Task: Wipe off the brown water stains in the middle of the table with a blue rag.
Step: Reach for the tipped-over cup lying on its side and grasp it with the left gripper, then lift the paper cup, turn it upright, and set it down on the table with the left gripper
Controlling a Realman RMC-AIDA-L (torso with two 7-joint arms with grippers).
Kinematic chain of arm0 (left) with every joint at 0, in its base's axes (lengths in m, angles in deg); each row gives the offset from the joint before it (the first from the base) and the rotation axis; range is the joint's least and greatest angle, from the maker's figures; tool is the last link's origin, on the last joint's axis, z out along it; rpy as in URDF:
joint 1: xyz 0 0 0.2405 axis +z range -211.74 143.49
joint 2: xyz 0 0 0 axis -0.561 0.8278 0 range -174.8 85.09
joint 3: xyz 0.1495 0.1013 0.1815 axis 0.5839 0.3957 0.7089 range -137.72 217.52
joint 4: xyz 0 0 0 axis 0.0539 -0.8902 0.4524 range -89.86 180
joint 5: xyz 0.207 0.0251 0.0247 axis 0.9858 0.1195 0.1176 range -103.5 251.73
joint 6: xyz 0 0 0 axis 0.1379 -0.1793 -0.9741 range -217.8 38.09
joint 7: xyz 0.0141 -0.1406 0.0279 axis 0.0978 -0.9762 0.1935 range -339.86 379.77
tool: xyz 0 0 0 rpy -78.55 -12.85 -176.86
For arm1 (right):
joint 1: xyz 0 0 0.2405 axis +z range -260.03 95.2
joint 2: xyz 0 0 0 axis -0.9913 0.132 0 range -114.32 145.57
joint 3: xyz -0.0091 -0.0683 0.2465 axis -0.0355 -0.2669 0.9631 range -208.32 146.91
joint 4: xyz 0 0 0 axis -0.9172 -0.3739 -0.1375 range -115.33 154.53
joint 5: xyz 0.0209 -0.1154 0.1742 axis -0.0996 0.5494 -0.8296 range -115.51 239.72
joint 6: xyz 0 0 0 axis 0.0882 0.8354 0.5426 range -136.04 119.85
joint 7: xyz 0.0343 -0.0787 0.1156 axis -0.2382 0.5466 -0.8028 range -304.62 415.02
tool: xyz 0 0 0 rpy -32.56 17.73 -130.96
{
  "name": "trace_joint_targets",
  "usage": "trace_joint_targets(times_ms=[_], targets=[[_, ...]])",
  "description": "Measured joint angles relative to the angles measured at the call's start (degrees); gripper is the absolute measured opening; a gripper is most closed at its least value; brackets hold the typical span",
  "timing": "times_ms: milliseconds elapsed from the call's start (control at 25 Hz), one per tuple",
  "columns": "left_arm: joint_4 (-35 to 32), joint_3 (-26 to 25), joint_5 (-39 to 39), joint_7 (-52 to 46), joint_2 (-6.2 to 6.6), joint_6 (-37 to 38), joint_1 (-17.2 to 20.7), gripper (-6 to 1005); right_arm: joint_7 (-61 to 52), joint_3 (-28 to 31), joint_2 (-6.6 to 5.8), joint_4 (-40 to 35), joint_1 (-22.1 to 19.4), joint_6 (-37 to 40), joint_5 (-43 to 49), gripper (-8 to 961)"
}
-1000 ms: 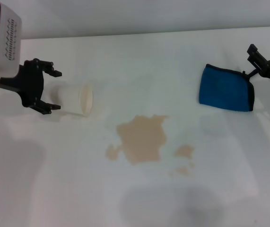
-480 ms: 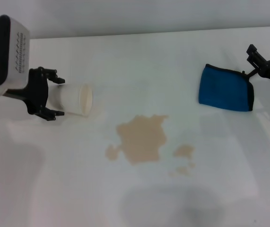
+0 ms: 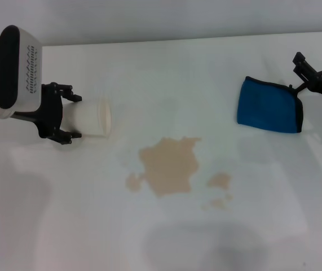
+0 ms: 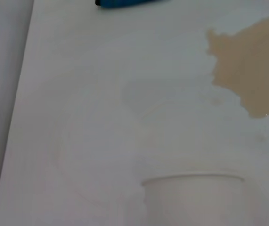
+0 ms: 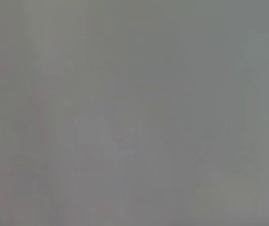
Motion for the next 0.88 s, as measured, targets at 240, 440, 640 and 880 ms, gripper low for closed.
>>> trace_joint_targets(times_ms=[240, 440, 640, 880], targets=[[0.2, 0.0, -1.47, 2.05, -0.62, -0.55, 0.46, 840, 0.06, 0.1, -0.03, -0.02, -0.39, 0.17, -0.21, 829], [0.52, 0.03, -3.18, 1.83, -1.22, -0.55, 0.49, 745, 0.08, 0.11, -0.14, -0.03, -0.4, 0.13, -0.21, 829], [2.74, 0.03, -13.05, 1.71, -1.31, 2.8, 1.13, 664, 0.09, 0.11, -0.25, -0.03, -0.41, 0.09, -0.23, 830], [5.44, 0.01, -34.36, 2.96, -1.63, 11.4, 6.9, 598, 0.09, 0.11, -0.27, -0.66, -0.39, -0.08, -0.27, 830]])
